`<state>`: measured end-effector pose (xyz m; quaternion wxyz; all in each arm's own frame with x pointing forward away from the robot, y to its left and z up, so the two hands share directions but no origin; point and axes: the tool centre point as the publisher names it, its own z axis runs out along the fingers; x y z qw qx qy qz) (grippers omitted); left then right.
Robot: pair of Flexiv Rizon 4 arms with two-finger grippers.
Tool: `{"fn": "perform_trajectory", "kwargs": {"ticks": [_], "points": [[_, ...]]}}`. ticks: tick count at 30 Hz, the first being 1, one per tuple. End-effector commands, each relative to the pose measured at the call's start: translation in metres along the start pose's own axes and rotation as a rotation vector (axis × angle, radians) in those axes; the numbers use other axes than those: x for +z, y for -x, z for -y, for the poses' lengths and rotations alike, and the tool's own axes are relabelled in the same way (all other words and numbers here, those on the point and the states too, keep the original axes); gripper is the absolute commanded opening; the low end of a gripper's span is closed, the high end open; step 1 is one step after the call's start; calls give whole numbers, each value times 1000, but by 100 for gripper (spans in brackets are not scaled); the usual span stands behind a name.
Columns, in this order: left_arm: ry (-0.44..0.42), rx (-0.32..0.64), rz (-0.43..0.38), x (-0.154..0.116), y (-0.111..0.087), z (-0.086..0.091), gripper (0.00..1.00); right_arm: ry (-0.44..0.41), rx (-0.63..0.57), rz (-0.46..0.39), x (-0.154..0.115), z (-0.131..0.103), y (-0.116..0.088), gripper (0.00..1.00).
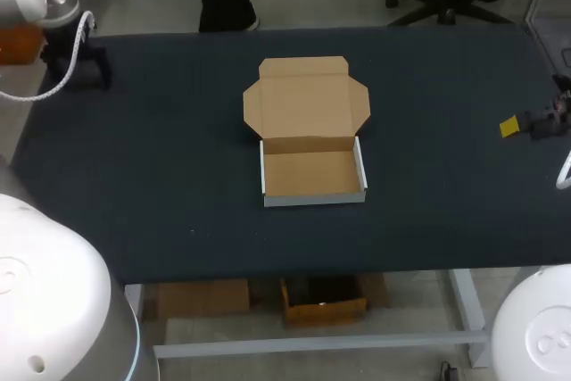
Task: Assemble the packaging by folding the flat box into shape, placing the metal phone stand inside, and closing the box properly
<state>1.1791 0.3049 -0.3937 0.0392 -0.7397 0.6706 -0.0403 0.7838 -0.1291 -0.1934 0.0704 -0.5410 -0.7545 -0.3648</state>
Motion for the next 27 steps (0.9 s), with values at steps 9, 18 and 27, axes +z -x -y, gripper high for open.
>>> {"fn": "perform_trajectory", "kwargs": {"ticks": [9,18,27], "points": [[32,-4,-2,5,2,12,100,-2,0,-3,-2,0,0,100],[33,-5,-1,6,0,15,100,-2,0,-3,-2,0,0,100],[34,-7,1,5,0,18,97,-2,0,-3,-2,0,0,100]]}}
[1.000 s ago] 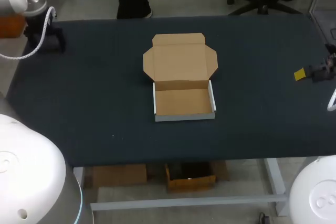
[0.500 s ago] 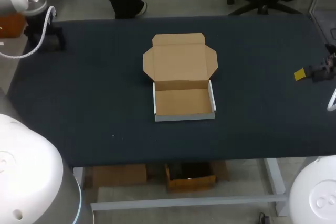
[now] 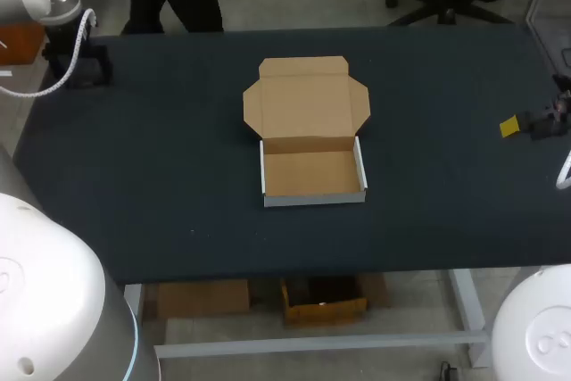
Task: Assemble the packaging by folding the flat box into shape, placing the metal phone stand inside, and closing the box properly
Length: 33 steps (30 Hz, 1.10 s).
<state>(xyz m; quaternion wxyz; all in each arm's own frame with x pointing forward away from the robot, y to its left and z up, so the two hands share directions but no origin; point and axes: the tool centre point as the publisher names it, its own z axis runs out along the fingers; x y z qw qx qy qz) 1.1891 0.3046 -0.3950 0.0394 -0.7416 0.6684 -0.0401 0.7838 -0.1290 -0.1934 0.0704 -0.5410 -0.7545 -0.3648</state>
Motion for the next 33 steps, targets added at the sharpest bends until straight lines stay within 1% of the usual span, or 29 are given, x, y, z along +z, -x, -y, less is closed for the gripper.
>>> {"fn": "perform_trajectory", "kwargs": {"ticks": [1,6,16,19,20,22,24,28,33], "points": [[34,-1,0,3,1,8,97,-2,0,-3,-2,0,0,100],[34,-2,2,3,1,9,92,-2,0,-3,-2,0,0,100],[36,-3,5,4,0,12,91,-2,0,-3,-2,0,0,100],[35,-4,7,4,0,13,88,-2,0,-3,-2,0,0,100],[35,-5,7,4,0,13,85,-2,0,-3,-2,0,0,100],[35,-7,8,4,0,13,83,-2,0,-3,-2,0,0,100],[35,-9,9,4,0,14,84,-2,0,-3,-2,0,0,100],[36,-12,10,5,0,14,80,-2,0,-3,-2,0,0,100],[34,-15,8,5,0,14,81,-2,0,-3,-2,0,0,100]]}}
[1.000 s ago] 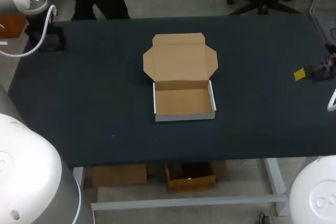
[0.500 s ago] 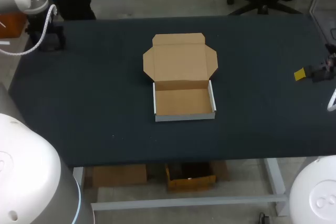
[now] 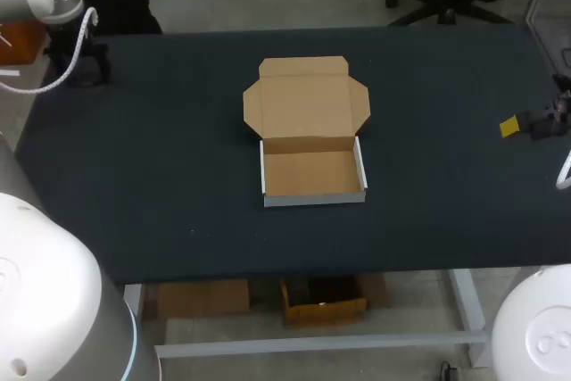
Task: Assemble the packaging by folding the flat box into shape, placing the metal phone stand inside, and closing the box properly
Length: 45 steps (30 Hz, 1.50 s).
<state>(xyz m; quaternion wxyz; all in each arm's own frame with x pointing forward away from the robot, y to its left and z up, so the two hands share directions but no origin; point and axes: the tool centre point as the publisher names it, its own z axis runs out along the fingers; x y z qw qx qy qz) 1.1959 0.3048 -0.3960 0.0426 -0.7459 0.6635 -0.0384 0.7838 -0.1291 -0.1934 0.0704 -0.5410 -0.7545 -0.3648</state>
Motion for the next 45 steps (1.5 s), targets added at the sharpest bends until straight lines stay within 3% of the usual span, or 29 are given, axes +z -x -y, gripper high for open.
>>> {"fn": "perform_trajectory", "kwargs": {"ticks": [1,6,10,13,16,17,18,45], "points": [[37,-2,1,3,1,8,80,-2,0,-3,-2,0,0,100],[36,-5,4,4,1,8,76,-2,0,-3,-2,0,0,100],[36,-6,4,4,1,8,51,-2,0,-3,-2,0,0,100],[37,-7,3,4,1,8,49,-2,0,-3,-2,0,0,100],[38,-10,-2,4,1,8,22,-2,0,-3,-2,0,0,100],[38,-11,-4,4,1,8,5,-2,0,-3,-2,0,0,100],[37,-12,-4,4,2,8,0,-2,0,-3,-2,0,0,100],[-11,-34,14,-26,-3,-24,0,-2,0,-3,-2,0,0,100]]}}
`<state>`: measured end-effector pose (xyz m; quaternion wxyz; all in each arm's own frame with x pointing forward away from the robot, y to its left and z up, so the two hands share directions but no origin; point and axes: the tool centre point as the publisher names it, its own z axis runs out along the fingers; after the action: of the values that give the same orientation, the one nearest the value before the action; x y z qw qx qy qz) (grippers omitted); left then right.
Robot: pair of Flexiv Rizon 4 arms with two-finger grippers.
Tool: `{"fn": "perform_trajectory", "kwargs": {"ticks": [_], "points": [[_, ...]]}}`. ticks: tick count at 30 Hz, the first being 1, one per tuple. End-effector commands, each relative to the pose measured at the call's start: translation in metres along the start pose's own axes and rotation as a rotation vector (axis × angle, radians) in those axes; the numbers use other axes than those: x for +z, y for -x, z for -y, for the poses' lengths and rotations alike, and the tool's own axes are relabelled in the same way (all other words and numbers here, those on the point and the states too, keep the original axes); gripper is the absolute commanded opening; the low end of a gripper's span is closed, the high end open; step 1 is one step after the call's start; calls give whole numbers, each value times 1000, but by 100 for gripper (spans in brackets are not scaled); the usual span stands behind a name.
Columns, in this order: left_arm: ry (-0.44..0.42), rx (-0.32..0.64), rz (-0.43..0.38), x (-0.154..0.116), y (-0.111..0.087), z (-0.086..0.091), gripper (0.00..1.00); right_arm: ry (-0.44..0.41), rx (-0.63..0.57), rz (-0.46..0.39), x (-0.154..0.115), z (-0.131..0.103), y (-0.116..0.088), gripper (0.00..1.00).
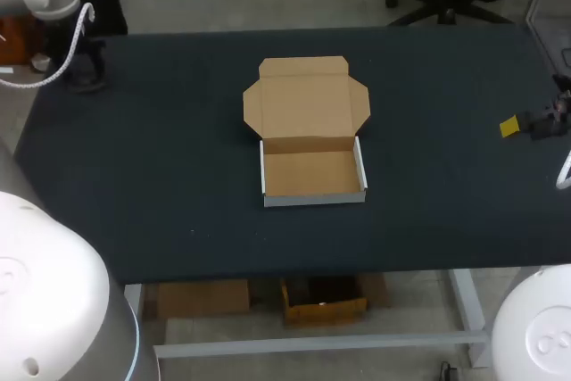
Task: Assemble the packaging by folding the flat box into shape, placing the metal phone stand inside, and closing the box properly
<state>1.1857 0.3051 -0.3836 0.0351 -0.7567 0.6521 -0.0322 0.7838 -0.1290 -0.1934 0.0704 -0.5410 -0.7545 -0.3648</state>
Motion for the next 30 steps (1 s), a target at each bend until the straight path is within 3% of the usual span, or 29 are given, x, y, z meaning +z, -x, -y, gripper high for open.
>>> {"fn": "perform_trajectory", "kwargs": {"ticks": [1,9,11,13,23,30], "points": [[-33,-7,15,-14,-4,-18,0,-2,0,-3,-2,0,0,100],[-51,-8,9,-27,-13,-36,0,-2,0,-3,-2,0,0,100],[-55,-8,8,-30,-15,-40,0,7,-50,-21,-2,-1,1,100],[-58,-7,9,-32,-17,-45,0,17,-92,-98,1,-1,1,100],[-65,27,6,-48,-39,-73,0,-13,-343,-187,5,-8,-5,100],[-65,51,-13,-61,-53,-91,0,-72,-469,-96,6,-13,-1,100]]}}
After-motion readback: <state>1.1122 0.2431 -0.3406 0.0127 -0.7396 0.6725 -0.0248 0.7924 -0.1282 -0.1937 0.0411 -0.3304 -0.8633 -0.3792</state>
